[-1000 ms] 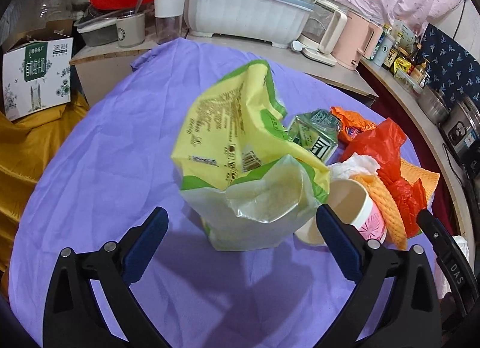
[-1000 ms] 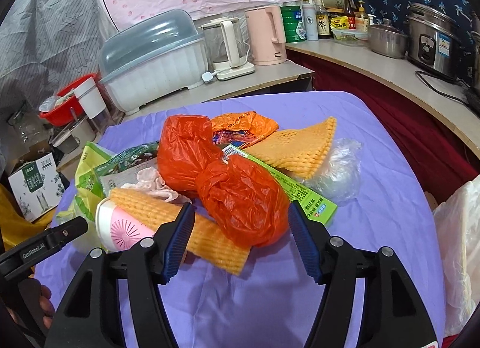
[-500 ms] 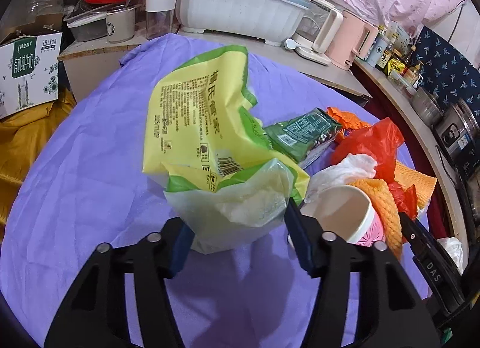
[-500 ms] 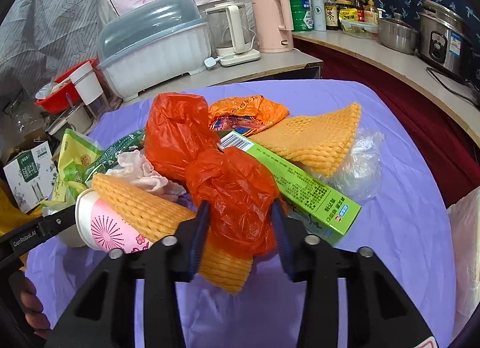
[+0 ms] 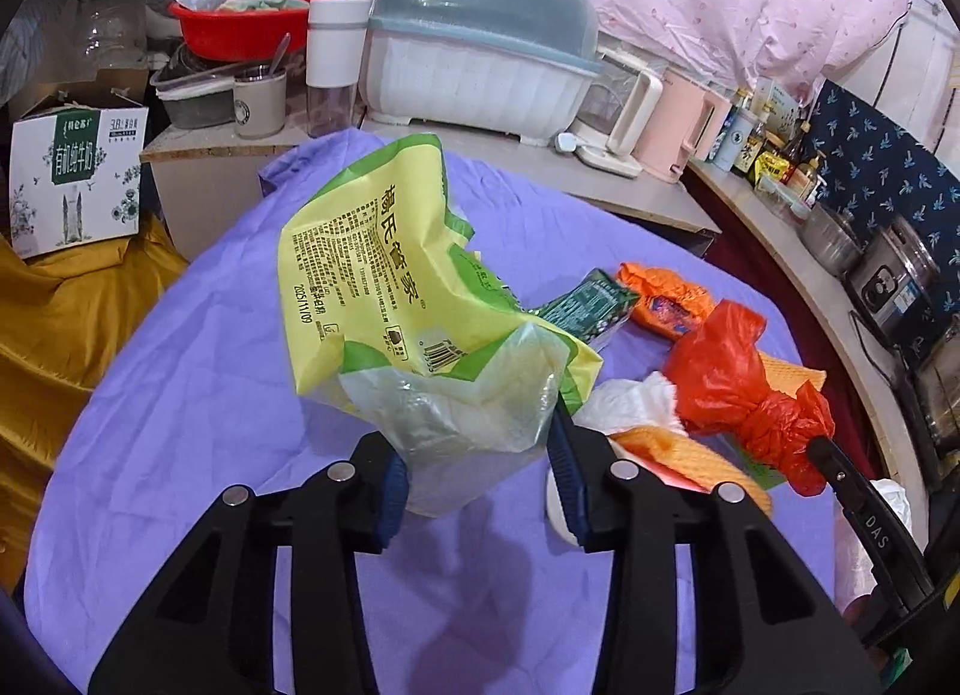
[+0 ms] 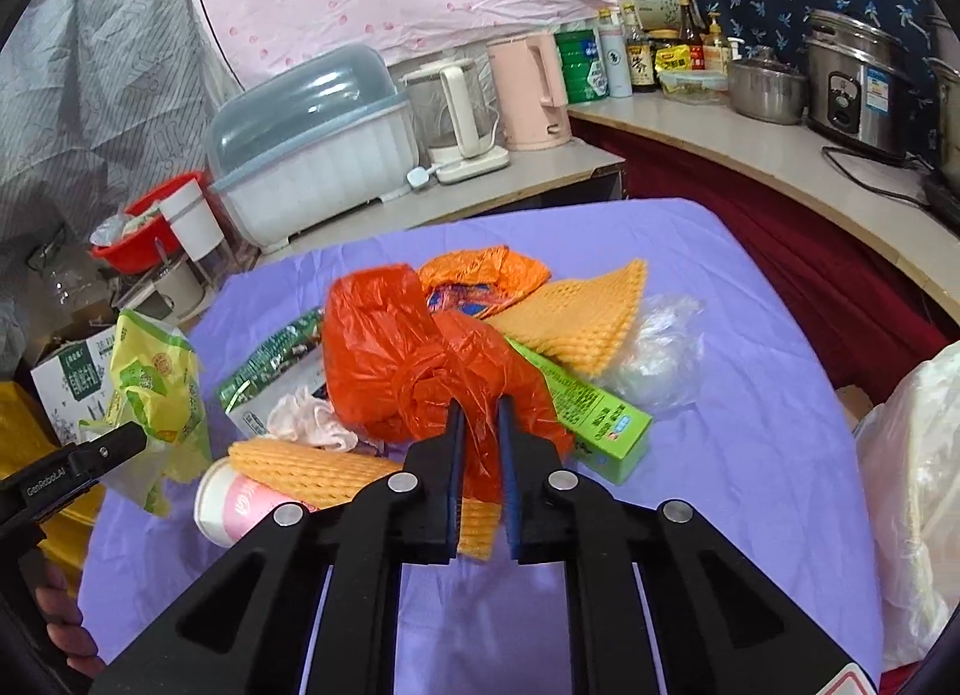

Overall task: Collect trash
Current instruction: 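Grasp the yellow-green snack bag with the left tool while the right tool grasps the red plastic bag, then carry both bags over the bin and open both tools to drop them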

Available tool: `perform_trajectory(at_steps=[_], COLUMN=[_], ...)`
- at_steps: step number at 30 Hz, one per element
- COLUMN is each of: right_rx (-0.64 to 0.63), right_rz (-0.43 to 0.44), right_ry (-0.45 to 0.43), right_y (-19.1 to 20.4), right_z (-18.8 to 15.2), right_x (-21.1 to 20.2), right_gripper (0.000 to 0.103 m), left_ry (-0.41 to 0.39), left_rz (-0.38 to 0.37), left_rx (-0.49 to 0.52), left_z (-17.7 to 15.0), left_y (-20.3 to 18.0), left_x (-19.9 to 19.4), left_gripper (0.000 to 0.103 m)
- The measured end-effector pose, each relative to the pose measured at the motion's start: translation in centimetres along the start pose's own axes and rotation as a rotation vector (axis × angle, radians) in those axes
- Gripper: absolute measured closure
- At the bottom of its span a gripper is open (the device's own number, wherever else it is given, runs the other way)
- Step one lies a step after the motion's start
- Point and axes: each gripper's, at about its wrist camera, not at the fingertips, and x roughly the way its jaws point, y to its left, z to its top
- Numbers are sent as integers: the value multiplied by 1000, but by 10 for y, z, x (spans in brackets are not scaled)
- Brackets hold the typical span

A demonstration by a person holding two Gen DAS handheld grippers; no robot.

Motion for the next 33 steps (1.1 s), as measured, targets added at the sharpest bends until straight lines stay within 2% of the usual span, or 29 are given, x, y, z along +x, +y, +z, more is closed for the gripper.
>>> perform_trajectory(at_steps=[9, 17, 24, 33], right_rx=[27, 75, 127, 223], right_rz=[-2, -28, -74, -149], right_ry=[-96, -176, -228, -267], right_y=[-17, -50, -97, -178], right_z=[13, 16, 9, -8], right_x=[-56, -111, -155, -204], right_gripper=[95, 95, 95, 95], left_ry=[-63, -92, -96, -62], left_rz=[-55, -137, -202, -274], left_rx=[56, 166, 275, 424], left_z=[-2, -20, -47, -92], left_y=[-34, -100, -169, -262], left_x=[-52, -93, -114, -124], left_gripper=[65, 65, 65, 65])
